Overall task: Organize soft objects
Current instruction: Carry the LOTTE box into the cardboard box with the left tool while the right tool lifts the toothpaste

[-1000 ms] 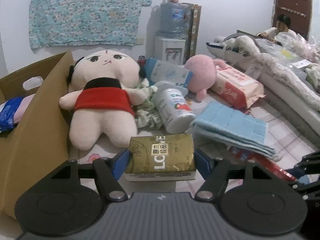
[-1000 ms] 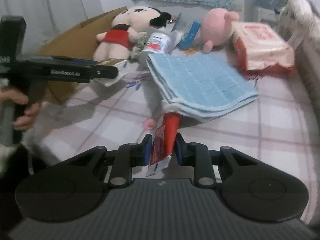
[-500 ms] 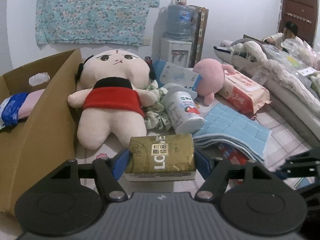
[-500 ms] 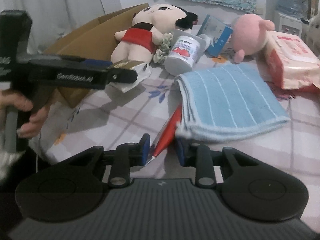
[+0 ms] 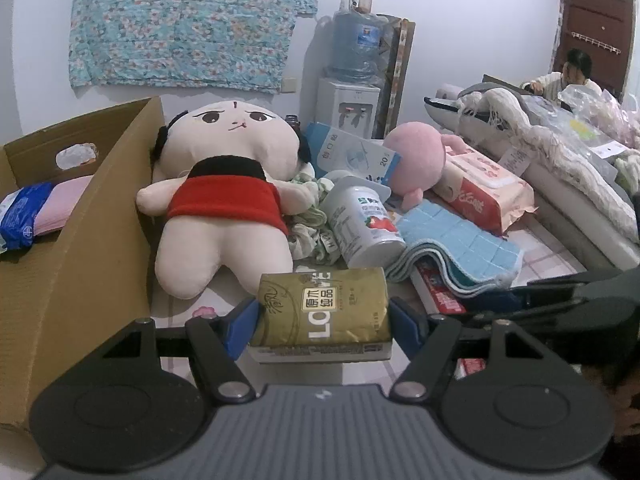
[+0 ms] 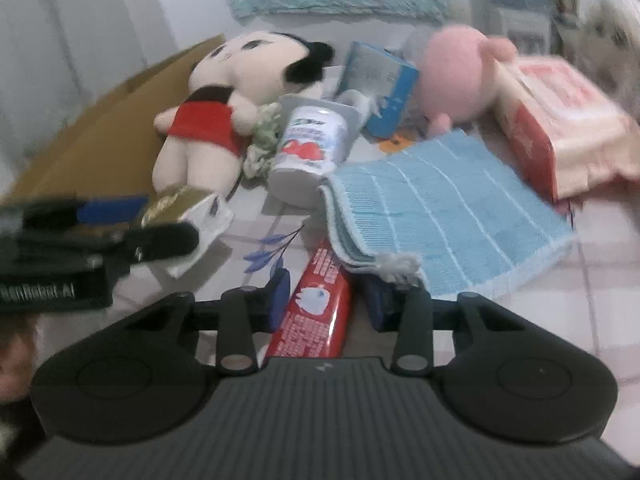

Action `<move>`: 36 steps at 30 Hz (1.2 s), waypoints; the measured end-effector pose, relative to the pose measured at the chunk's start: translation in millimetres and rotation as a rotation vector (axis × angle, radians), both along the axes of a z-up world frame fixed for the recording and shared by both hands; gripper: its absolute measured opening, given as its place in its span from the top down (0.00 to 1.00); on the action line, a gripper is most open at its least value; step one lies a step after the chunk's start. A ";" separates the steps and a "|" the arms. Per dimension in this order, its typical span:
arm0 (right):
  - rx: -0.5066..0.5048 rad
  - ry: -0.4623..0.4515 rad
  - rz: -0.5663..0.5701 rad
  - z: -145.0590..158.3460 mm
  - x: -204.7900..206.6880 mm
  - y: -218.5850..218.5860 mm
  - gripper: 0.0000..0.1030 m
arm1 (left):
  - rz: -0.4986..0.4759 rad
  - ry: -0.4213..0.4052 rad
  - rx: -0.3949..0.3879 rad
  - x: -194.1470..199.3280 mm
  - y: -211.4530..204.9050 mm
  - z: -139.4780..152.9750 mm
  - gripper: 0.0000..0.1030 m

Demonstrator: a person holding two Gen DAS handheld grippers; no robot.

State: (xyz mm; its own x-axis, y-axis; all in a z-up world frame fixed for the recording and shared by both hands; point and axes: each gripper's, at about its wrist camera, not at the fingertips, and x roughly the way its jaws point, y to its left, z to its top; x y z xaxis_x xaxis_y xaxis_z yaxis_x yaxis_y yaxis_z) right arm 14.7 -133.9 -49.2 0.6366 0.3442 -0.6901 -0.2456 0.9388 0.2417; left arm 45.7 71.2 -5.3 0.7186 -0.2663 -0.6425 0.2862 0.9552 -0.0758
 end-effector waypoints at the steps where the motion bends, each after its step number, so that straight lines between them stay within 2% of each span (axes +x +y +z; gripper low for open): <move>1: 0.013 0.014 -0.019 0.6 -0.4 -3.1 0.69 | 0.000 0.001 0.000 0.3 -0.2 -0.2 0.31; 4: 0.074 0.036 -0.041 0.0 -12.0 -11.5 0.72 | -0.007 -0.001 0.003 -0.3 -0.8 0.7 0.31; 8: 0.247 0.114 -0.045 -3.5 -45.8 -32.3 0.73 | -0.024 -0.018 0.005 -5.4 -0.5 4.8 0.31; 14: 0.428 0.154 -0.042 -4.3 -86.0 -41.3 0.73 | -0.045 -0.069 0.032 -17.1 -5.7 18.7 0.31; 18: 0.438 0.104 -0.005 11.9 -82.2 -25.2 0.73 | 0.005 -0.118 -0.018 -33.5 12.2 56.0 0.31; 20: 0.505 0.100 0.030 19.3 -69.4 -19.2 0.73 | 0.028 -0.148 -0.004 -38.9 30.7 80.0 0.31; 22: 0.554 0.091 0.062 28.0 -54.2 -10.1 0.73 | 0.078 -0.129 0.025 -33.4 54.1 101.6 0.31; 24: 0.583 0.060 0.086 39.5 -35.0 2.1 0.73 | 0.134 -0.096 0.000 -17.4 89.4 119.8 0.31; 27: 0.587 0.020 0.135 54.2 0.9 28.8 0.73 | 0.165 -0.046 0.084 24.2 127.3 129.6 0.31; 29: 0.589 0.008 0.150 60.8 26.2 45.5 0.73 | 0.189 0.052 0.076 68.2 155.9 122.7 0.31; 30: 0.593 0.005 0.156 62.8 36.7 51.0 0.73 | 0.205 0.073 0.088 88.9 166.0 116.9 0.31; 34: 0.597 -0.018 0.201 73.7 81.9 75.1 0.73 | 0.076 0.059 0.387 157.8 164.4 72.8 0.31; 36: 0.585 -0.039 0.224 80.6 98.1 81.6 0.73 | -0.044 0.052 0.463 182.9 155.5 49.0 0.31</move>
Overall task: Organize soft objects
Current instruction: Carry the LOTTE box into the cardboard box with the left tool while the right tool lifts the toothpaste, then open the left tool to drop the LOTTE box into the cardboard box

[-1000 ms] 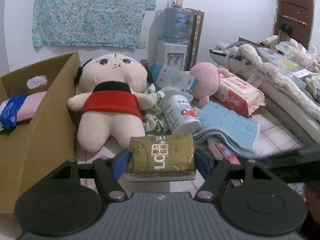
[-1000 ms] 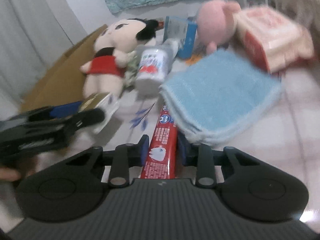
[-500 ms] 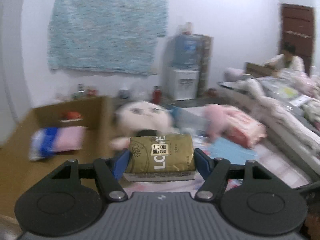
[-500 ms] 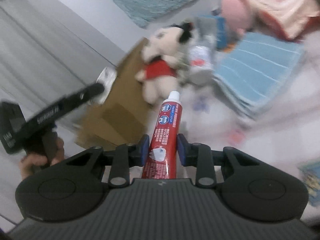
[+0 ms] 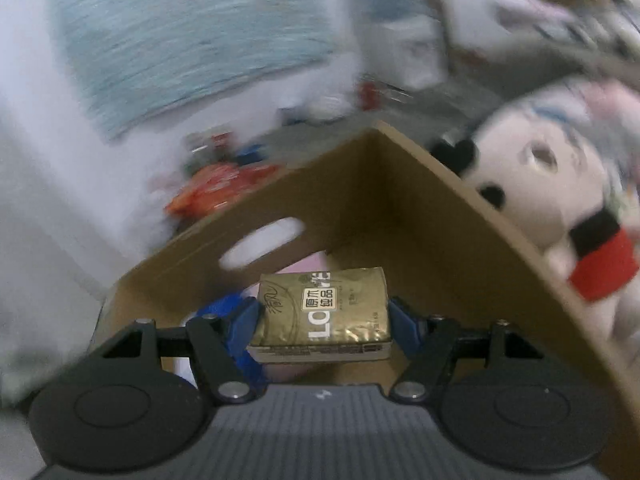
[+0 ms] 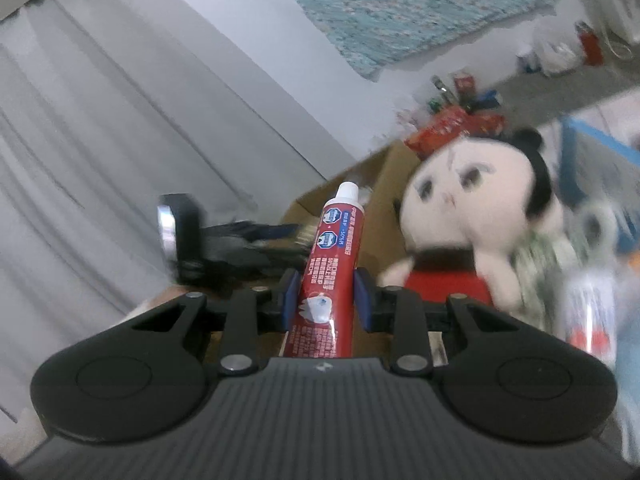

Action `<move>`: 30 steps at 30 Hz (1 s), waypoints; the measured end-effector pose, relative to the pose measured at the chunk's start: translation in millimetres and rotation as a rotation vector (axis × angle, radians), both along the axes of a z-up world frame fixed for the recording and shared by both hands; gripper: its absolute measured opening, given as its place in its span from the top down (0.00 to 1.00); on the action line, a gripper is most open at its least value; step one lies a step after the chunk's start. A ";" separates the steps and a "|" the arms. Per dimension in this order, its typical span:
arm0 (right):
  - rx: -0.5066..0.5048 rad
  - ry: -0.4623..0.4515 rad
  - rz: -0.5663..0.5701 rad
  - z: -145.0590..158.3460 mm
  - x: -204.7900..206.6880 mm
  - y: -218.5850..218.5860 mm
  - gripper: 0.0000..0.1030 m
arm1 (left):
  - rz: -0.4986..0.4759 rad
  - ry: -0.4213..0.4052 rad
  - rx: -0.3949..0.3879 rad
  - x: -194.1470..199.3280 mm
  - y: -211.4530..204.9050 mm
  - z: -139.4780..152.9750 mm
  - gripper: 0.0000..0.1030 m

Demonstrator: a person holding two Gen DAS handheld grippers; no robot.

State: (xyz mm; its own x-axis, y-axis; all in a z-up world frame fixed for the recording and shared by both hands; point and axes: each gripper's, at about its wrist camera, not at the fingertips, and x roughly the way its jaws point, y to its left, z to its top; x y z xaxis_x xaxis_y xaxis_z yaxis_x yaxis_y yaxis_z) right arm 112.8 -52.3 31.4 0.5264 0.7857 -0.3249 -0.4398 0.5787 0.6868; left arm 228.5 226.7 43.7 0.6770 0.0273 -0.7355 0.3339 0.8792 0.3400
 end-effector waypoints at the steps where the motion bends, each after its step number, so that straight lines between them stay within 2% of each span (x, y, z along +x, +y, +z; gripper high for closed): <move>1: -0.007 -0.008 -0.001 4.5 4.6 0.5 0.73 | -0.060 0.014 0.024 8.5 -5.9 -9.7 0.31; 3: -0.027 -0.022 -0.011 10.6 11.3 3.6 0.73 | -0.212 0.031 0.098 25.1 -21.6 -30.6 0.31; 5: -0.032 -0.023 -0.015 12.8 18.2 5.1 0.73 | -0.305 0.045 0.165 39.2 -37.1 -49.7 0.27; 6: -0.033 -0.020 -0.015 13.7 20.5 5.5 0.73 | -0.331 0.042 0.203 45.8 -43.7 -58.7 0.27; 8: -0.040 -0.016 -0.009 15.4 23.6 6.7 0.73 | -0.337 -0.005 0.284 53.7 -51.8 -71.4 0.16; 9: -0.047 -0.017 -0.006 15.6 23.4 6.4 0.73 | -0.327 -0.029 0.314 55.7 -52.0 -74.2 0.15; 11: -0.056 -0.022 0.002 18.2 22.3 5.6 0.73 | -0.303 -0.014 0.283 55.5 -46.1 -71.6 0.15; 13: -0.050 -0.018 0.006 16.6 24.6 5.5 0.73 | -0.284 0.022 0.217 48.8 -36.8 -62.4 0.15; 15: -0.035 -0.013 0.011 12.2 17.5 2.0 0.73 | -0.252 0.023 0.183 39.4 -29.3 -52.9 0.16; 18: -0.033 -0.014 0.012 11.0 15.0 2.8 0.72 | -0.233 0.055 0.083 33.2 -19.7 -45.8 0.26; 19: -0.034 -0.013 0.014 10.8 13.5 3.7 0.72 | -0.216 0.091 0.038 36.8 -18.6 -47.0 0.31; 23: -0.042 0.004 0.030 8.0 10.7 5.3 0.72 | -0.121 0.168 -0.054 62.6 -10.8 -58.2 0.34; 26: -0.061 0.008 0.023 5.1 11.6 2.8 0.72 | -0.069 0.177 -0.179 79.5 -0.1 -59.9 0.35; 28: -0.074 0.006 0.020 4.5 11.7 1.0 0.72 | -0.101 0.193 -0.200 84.2 4.0 -59.8 0.37; 30: -0.071 0.012 0.019 2.7 12.9 -0.3 0.72 | -0.175 0.173 -0.146 78.0 0.6 -60.0 0.50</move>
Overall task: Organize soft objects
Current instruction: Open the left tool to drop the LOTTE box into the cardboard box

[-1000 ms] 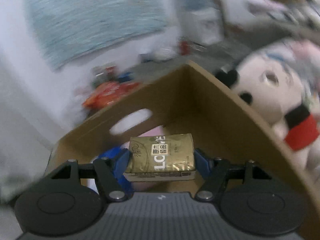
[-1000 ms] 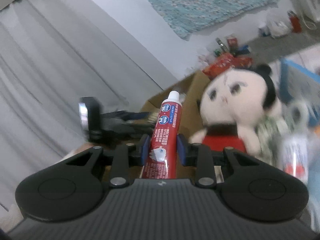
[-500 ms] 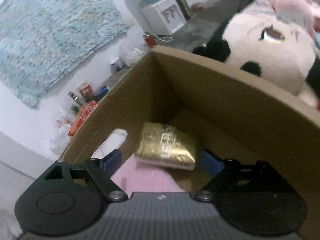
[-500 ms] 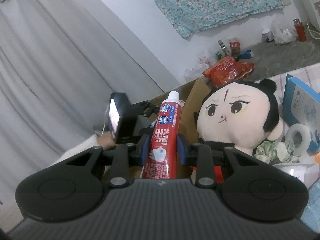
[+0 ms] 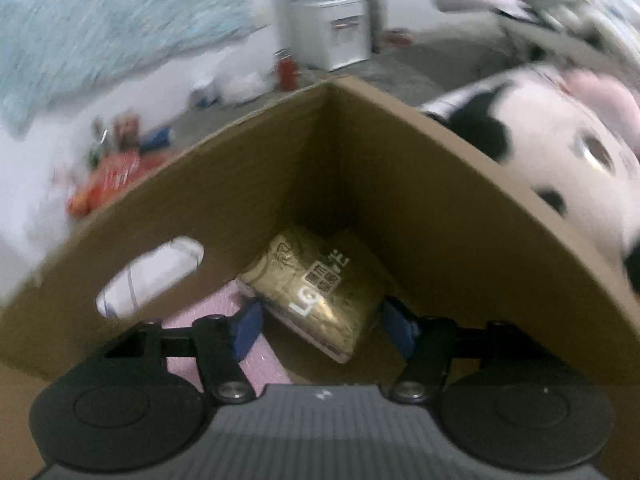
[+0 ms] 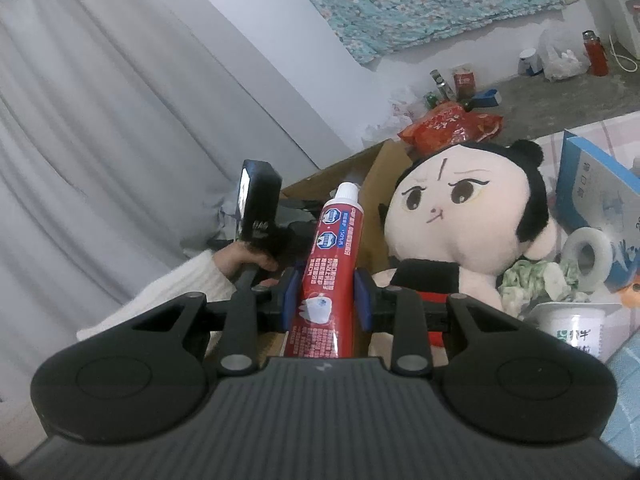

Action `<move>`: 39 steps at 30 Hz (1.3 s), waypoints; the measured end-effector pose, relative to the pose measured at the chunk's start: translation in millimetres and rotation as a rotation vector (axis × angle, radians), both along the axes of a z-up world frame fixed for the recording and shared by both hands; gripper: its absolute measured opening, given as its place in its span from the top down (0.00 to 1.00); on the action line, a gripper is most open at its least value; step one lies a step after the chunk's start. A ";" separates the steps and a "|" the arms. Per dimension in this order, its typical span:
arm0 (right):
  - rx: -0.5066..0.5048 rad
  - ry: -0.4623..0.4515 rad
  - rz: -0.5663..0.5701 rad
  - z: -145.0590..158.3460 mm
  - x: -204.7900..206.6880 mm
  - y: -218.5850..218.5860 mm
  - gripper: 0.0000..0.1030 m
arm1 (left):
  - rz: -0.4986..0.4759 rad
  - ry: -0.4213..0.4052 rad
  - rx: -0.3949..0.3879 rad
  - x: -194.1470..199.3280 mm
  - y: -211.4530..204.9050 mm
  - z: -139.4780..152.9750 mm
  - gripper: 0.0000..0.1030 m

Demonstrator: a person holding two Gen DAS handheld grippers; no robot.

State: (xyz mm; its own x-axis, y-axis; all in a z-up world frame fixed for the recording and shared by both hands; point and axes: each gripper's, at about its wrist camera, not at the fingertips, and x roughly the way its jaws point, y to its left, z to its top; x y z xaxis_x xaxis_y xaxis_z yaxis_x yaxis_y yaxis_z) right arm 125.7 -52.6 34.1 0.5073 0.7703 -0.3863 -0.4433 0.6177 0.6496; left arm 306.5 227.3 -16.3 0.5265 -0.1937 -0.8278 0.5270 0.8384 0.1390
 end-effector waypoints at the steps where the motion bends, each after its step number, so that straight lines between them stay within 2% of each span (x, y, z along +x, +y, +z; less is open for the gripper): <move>1: 0.004 0.000 0.002 -0.2 0.3 -0.9 0.72 | -0.051 -0.014 0.019 -4.2 -0.7 0.7 0.57; 3: 0.001 -0.004 0.006 0.7 0.5 -0.6 0.72 | -0.084 0.029 0.026 -5.8 2.1 -0.1 0.53; 4: -0.002 -0.007 0.007 0.1 0.6 0.3 0.72 | -0.072 0.052 0.034 -2.1 4.9 -2.3 0.49; 6: -0.004 -0.006 0.011 -1.0 -0.3 1.9 0.72 | -0.044 0.064 0.056 2.6 7.4 -7.1 0.49; 7: -0.004 -0.007 0.017 -1.6 -0.3 2.5 0.72 | -0.030 0.061 0.055 0.8 7.4 -6.5 0.45; 10: -0.002 -0.001 0.033 -1.1 -1.8 3.7 0.72 | -0.026 0.021 0.082 -14.4 -1.3 2.5 0.24; 12: -0.003 0.001 0.029 -0.9 -2.1 3.9 0.72 | -0.025 -0.039 0.077 -28.6 -8.2 12.2 0.26; 14: -0.005 0.000 0.022 -0.1 -3.0 3.0 0.72 | 0.009 -0.096 0.140 -28.8 -17.3 12.7 0.31; 15: -0.006 0.000 0.019 0.6 -2.8 3.9 0.72 | 0.030 -0.089 0.149 -23.4 -20.5 9.8 0.31; 17: -0.010 0.000 0.017 1.5 -5.4 3.1 0.72 | 0.042 -0.068 0.114 -17.9 -19.2 7.8 0.33; 18: -0.013 0.001 0.017 1.7 -6.2 4.3 0.72 | 0.041 -0.086 0.101 -21.5 -18.0 10.0 0.35; 20: -0.019 0.008 0.018 1.8 -4.8 5.8 0.72 | 0.067 -0.112 0.068 -20.4 -12.8 12.4 0.49; 22: -0.022 0.014 0.018 3.0 -2.8 10.7 0.72 | 0.097 -0.096 0.045 -18.2 -14.9 8.8 0.60; 27: -0.032 0.014 0.018 6.3 -1.1 12.1 0.72 | 0.067 -0.094 0.111 -17.6 -27.1 8.6 0.61; 30: -0.029 0.013 0.009 6.3 -0.3 10.5 0.72 | 0.119 -0.092 0.157 -6.1 -23.2 4.9 0.62; 32: -0.030 0.011 0.005 6.3 0.2 9.1 0.72 | 0.155 -0.103 0.186 -4.6 -18.8 6.9 0.69; 33: -0.031 0.008 0.002 6.2 -0.1 8.5 0.72 | 0.173 -0.111 0.196 -3.6 -17.2 8.2 0.69; 39: -0.030 0.009 -0.001 10.3 -0.9 15.3 0.72 | 0.237 -0.147 0.216 -0.5 -16.2 16.4 0.65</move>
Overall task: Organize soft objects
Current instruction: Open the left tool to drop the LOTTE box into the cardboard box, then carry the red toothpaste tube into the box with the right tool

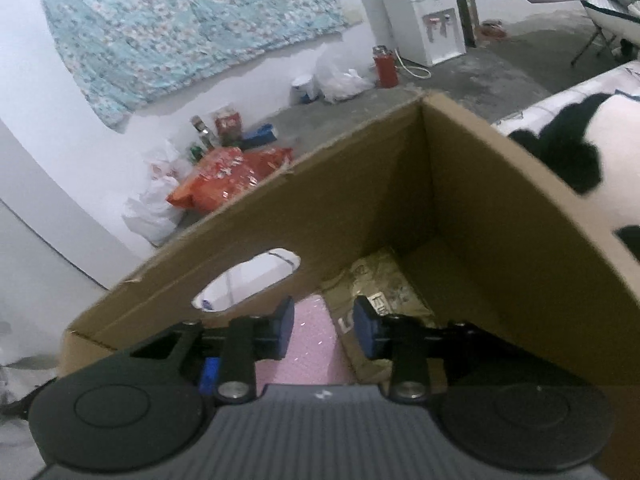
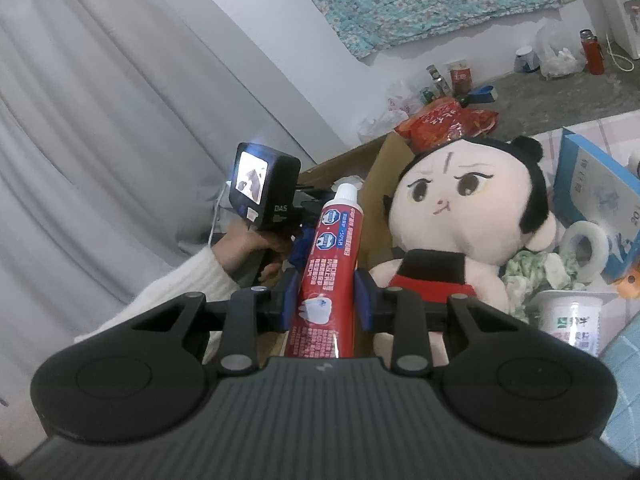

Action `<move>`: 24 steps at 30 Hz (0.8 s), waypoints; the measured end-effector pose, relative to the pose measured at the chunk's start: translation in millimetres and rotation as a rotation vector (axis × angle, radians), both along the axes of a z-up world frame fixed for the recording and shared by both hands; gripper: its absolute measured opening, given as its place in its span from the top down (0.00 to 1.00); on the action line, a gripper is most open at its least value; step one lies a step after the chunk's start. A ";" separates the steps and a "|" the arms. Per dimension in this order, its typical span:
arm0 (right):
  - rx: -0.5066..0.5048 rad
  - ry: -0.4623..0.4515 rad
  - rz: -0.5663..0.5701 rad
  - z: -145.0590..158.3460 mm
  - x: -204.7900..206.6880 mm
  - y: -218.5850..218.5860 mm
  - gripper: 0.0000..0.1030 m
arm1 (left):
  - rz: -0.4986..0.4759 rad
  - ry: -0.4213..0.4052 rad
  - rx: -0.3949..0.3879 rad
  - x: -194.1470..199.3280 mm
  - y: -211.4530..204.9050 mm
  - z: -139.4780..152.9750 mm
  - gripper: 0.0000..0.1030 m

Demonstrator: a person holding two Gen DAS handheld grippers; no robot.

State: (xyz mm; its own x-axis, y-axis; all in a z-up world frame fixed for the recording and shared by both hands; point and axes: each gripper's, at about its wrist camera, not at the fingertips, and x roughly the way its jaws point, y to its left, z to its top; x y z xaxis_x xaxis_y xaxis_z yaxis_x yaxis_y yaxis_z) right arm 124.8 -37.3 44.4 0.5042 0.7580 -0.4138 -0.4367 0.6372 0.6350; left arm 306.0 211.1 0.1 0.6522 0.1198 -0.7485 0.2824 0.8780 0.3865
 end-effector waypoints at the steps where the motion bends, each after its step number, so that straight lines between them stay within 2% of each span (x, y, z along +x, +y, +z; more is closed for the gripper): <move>1: -0.002 -0.002 0.004 2.8 1.3 2.5 0.72 | 0.004 -0.011 0.004 -1.3 0.6 4.3 0.64; 4: -0.039 -0.033 0.009 12.3 9.3 19.5 0.72 | 0.066 -0.038 -0.027 -30.2 7.8 31.2 0.63; 7: -0.085 -0.069 0.010 21.8 21.4 48.2 0.72 | 0.131 -0.066 -0.197 -67.9 26.2 70.9 0.63; 9: -0.102 -0.071 0.021 27.4 30.7 69.9 0.72 | 0.129 -0.082 -0.313 -95.4 35.6 94.6 0.63; 13: -0.207 -0.069 0.015 36.3 54.8 125.6 0.72 | 0.151 -0.117 -0.455 -138.9 50.2 116.6 0.63; 17: -0.450 -0.077 0.001 35.7 86.5 195.6 0.72 | 0.177 -0.136 -0.436 -160.7 57.4 112.2 0.63; 22: -0.616 0.080 -0.021 5.6 129.5 258.7 0.72 | 0.254 -0.133 -0.507 -170.5 89.6 105.2 0.63; 24: -0.681 0.131 -0.036 -10.6 138.2 275.9 0.72 | 0.289 -0.130 -0.512 -171.5 101.6 102.2 0.62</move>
